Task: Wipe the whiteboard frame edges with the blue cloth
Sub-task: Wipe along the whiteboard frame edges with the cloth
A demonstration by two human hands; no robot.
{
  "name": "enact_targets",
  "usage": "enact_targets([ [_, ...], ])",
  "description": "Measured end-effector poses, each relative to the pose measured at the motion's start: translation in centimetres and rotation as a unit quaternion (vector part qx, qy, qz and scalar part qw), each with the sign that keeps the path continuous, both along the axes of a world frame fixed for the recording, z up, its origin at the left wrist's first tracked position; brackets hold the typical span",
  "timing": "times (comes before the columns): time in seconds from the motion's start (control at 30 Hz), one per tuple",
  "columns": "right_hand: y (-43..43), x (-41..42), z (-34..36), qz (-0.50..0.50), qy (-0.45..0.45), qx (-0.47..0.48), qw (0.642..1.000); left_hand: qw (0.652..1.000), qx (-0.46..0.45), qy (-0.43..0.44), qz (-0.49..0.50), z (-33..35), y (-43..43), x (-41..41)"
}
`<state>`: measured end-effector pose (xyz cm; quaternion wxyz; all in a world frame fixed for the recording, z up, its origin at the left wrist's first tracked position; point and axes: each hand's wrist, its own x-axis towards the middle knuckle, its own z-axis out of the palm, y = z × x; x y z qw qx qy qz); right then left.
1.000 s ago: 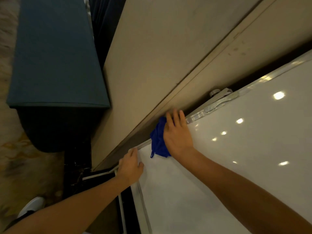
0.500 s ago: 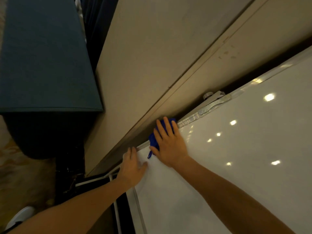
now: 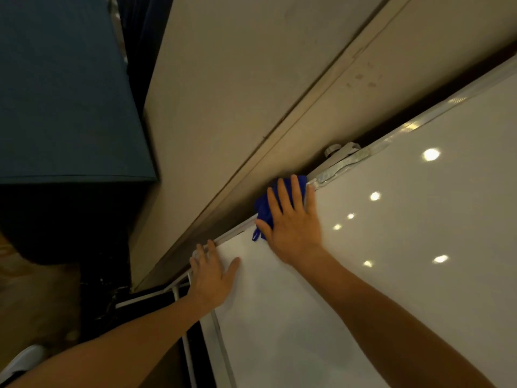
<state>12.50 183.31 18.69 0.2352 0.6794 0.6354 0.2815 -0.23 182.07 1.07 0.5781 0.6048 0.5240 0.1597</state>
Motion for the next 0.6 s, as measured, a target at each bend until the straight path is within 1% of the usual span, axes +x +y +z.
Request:
enact_targets([
  [0.03,-0.2,-0.8,-1.0,-0.005,0.016,-0.014,1.000,1.000,-0.007,0.005,-0.002,0.1,0.0,0.2],
  [0.07,-0.4,-1.8,-2.4,0.000,0.026,-0.048,0.999,1.000,-0.011,0.008,-0.005,0.1,-0.2,0.4],
  [0.13,-0.8,-3.0,-4.8,0.025,0.009,-0.115,0.993,1.000,-0.008,0.013,-0.010,0.0,-0.6,0.6],
  [0.17,-0.6,-3.0,-4.7,0.027,-0.010,-0.127,0.991,1.000,-0.008,0.007,-0.012,0.1,-0.6,0.5],
  [0.23,0.2,-2.0,-2.7,0.021,-0.028,-0.099,0.994,1.000,-0.008,-0.007,-0.015,0.3,-0.5,0.2],
  [0.33,0.3,-0.3,0.0,0.016,-0.026,-0.030,0.999,1.000,-0.003,-0.009,-0.017,0.9,0.0,0.4],
  [0.47,-1.7,-1.8,-1.8,0.012,0.022,-0.046,0.999,1.000,0.013,0.006,0.002,1.9,-0.3,1.5],
  [0.6,-3.1,0.1,0.0,0.018,-0.004,-0.041,0.999,0.999,0.029,-0.004,0.022,3.0,-0.8,2.2],
])
